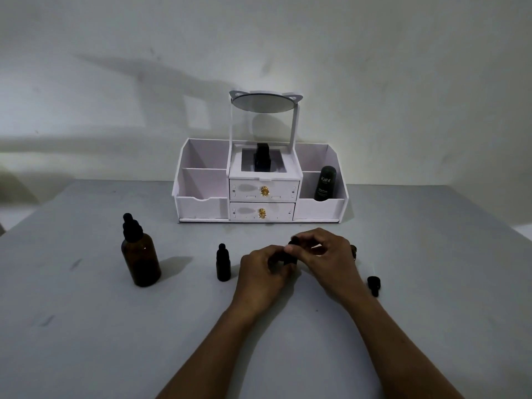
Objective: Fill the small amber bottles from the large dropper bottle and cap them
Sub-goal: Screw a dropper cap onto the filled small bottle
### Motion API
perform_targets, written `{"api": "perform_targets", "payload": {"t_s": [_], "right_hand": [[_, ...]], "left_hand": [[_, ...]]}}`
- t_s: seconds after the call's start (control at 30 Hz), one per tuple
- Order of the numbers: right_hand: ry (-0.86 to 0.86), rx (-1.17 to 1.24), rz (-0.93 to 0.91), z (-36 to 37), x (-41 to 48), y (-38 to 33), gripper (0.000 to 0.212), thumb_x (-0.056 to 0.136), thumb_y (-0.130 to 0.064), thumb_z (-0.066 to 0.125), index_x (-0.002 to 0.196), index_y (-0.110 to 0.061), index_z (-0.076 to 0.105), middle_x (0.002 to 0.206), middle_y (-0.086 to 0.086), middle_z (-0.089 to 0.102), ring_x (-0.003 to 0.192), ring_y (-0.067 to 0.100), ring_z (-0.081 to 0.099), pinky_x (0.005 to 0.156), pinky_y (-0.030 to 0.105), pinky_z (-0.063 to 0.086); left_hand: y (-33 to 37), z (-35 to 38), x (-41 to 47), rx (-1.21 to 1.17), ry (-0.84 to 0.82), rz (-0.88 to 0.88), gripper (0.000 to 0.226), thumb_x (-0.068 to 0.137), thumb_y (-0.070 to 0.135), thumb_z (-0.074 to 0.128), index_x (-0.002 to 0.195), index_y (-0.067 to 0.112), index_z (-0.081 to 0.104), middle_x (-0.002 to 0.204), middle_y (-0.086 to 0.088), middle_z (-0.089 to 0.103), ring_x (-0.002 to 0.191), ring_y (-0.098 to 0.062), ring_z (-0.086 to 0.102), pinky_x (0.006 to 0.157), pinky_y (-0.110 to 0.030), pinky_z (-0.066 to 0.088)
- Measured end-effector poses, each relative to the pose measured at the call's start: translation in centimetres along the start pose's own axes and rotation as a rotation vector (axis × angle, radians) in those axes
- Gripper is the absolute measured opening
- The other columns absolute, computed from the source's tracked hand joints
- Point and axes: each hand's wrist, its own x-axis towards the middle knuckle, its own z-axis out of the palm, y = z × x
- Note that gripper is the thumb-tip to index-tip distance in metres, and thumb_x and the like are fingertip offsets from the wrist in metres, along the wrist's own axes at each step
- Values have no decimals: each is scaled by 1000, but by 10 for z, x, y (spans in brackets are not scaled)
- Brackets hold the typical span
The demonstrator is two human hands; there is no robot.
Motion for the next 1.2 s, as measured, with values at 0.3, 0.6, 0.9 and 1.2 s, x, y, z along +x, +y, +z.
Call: {"api": "perform_targets", "payload": {"t_s": [0.3,0.6,0.9,1.2], "right_hand": [[-28,64,-71,-1,-1,1,33,77,-9,83,106,-22,75,96,-11,74,88,4,70,74,19,56],[-17,125,-93,0,-4,1,37,81,-3,77,114,-19,74,105,-8,75,98,7,70,81,25,59],[-24,153,-96,4,-7,0,43,83,-7,77,121,-24,69,109,-9,72,103,6,67,85,21,57],[46,145,-103,13,-8,-2,41,77,-15,82,116,-24,71,101,-7,69,96,12,66,78,24,56]], "left_hand": [[-3,0,1,-9,-2,28,29,83,28,72,112,26,71,108,9,72,89,4,60,72,4,38],[1,0,-2,-36,-1,16,30,83,27,73,113,24,70,108,9,72,89,2,60,80,-4,41],[1,1,-3,-57,6,21,27,82,29,73,109,27,71,104,12,72,85,5,61,73,-2,44],[0,0,-3,-69,6,44,20,81,30,72,101,26,73,92,15,73,84,4,66,68,-4,46]]}}
